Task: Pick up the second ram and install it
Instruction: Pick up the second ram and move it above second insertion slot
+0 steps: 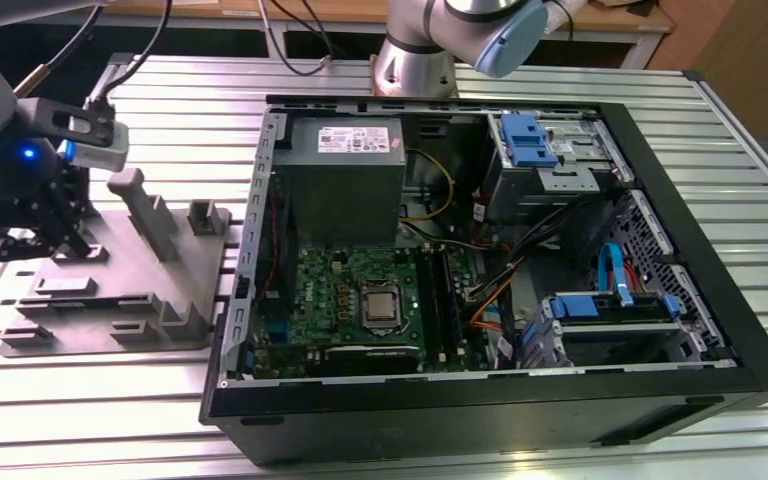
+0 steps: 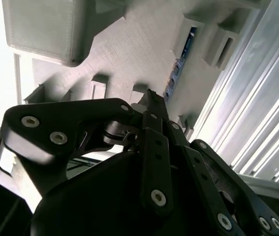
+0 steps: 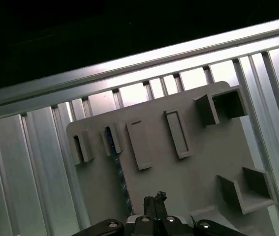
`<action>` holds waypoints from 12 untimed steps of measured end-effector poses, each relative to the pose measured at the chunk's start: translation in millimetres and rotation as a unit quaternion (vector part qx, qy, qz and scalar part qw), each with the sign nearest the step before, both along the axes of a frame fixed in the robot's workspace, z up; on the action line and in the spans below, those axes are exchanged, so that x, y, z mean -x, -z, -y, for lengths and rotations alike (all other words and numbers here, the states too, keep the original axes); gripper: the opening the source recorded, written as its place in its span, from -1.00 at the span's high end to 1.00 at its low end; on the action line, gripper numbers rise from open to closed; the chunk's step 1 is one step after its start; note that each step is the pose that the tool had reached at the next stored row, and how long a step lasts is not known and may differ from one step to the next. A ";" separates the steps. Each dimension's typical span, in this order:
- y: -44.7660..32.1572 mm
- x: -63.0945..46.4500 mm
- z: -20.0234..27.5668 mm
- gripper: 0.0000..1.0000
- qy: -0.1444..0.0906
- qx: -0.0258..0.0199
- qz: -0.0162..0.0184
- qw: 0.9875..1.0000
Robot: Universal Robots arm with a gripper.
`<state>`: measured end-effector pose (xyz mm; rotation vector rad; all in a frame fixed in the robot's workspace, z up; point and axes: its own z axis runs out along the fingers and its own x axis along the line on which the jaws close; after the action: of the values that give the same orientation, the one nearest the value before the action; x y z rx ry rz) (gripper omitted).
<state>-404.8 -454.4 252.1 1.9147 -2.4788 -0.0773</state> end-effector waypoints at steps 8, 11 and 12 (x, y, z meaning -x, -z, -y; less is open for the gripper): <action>4.1 0.0 0.0 0.80 -0.073 0.000 0.000 0.997; 4.3 0.5 0.0 0.80 -0.088 0.005 0.000 0.996; 4.3 0.5 0.0 0.80 -0.089 0.008 -0.001 0.996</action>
<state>-405.3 -454.4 247.7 2.1171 -2.2881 -0.0568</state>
